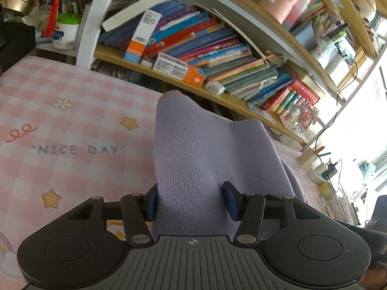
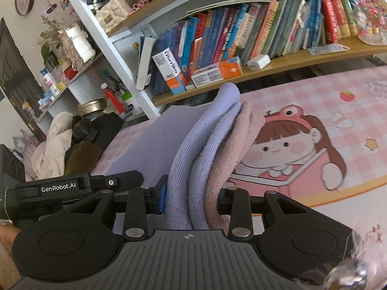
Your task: Fold clothes
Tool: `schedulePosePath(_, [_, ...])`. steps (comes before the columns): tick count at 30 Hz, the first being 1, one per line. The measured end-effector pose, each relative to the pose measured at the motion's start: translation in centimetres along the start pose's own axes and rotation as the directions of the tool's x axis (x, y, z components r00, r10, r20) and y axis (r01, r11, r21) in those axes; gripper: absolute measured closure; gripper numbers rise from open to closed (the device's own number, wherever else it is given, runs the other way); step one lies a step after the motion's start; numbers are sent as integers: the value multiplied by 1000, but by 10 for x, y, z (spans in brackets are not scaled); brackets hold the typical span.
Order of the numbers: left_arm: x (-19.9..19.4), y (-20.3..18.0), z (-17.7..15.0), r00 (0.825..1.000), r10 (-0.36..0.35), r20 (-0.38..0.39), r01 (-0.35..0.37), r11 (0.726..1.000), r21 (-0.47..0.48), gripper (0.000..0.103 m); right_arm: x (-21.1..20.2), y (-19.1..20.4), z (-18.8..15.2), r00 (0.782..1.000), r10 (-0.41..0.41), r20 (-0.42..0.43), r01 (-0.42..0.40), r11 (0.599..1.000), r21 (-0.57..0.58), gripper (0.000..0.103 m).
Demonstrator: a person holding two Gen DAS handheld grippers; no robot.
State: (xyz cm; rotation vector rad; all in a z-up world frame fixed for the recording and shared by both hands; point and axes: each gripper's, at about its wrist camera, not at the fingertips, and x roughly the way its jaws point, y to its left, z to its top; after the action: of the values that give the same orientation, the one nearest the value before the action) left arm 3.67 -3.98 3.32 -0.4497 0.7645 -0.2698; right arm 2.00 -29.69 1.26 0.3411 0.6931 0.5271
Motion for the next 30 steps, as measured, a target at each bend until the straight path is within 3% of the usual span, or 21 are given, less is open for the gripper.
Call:
schedulePosePath(13, [8, 69, 49, 999, -15, 48, 16, 1000, -25, 51, 70, 45, 34, 999, 19, 29, -17, 997, -71, 71])
schedulePosePath(30, [75, 140, 110, 990, 71, 125, -66, 997, -43, 51, 202, 43, 86, 998, 69, 6, -68, 989, -134, 71])
